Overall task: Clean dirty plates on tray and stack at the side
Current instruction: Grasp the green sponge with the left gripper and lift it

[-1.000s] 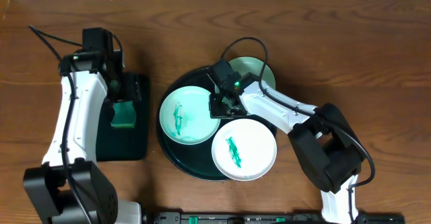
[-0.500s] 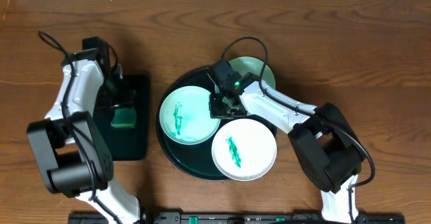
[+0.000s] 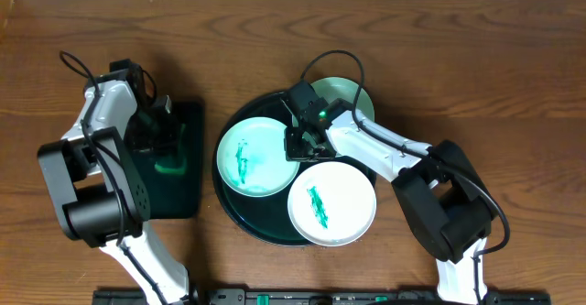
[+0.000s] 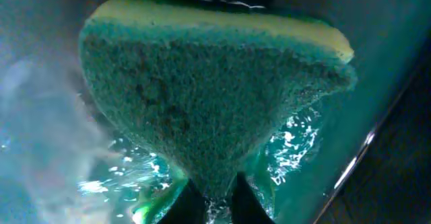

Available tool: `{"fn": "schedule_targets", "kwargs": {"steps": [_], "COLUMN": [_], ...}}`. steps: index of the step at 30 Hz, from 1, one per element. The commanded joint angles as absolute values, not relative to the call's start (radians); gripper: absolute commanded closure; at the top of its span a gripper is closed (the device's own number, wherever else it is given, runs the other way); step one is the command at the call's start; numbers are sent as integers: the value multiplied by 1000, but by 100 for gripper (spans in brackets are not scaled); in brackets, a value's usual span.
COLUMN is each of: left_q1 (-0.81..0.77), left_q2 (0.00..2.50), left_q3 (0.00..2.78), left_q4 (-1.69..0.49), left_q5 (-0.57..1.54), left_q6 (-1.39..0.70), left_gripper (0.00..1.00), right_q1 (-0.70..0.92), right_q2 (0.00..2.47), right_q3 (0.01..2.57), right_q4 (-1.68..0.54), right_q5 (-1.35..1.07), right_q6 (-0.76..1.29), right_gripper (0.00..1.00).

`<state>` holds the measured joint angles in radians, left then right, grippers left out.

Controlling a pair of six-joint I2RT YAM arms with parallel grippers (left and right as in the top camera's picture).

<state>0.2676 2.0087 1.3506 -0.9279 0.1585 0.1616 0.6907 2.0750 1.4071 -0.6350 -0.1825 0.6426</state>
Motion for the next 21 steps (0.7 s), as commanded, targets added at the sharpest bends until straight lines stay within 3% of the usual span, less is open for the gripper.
{"fn": "schedule_targets", "kwargs": {"steps": [1, 15, 21], "left_q1": [262, 262, 263], "left_q2": [2058, 1773, 1762], "left_q3": [1347, 1377, 1364], "left_q4": [-923, -991, -992], "left_q5": [186, 183, 183], "left_q6": [168, 46, 47], "left_gripper": [93, 92, 93], "right_q1": [693, 675, 675], "right_q2": [2096, 2096, 2096], "right_q3": [1419, 1420, 1420], "right_q4": [-635, -628, -628], "right_q5": [-179, -215, -215], "right_q6": [631, 630, 630], "right_gripper": [99, 99, 99]}}
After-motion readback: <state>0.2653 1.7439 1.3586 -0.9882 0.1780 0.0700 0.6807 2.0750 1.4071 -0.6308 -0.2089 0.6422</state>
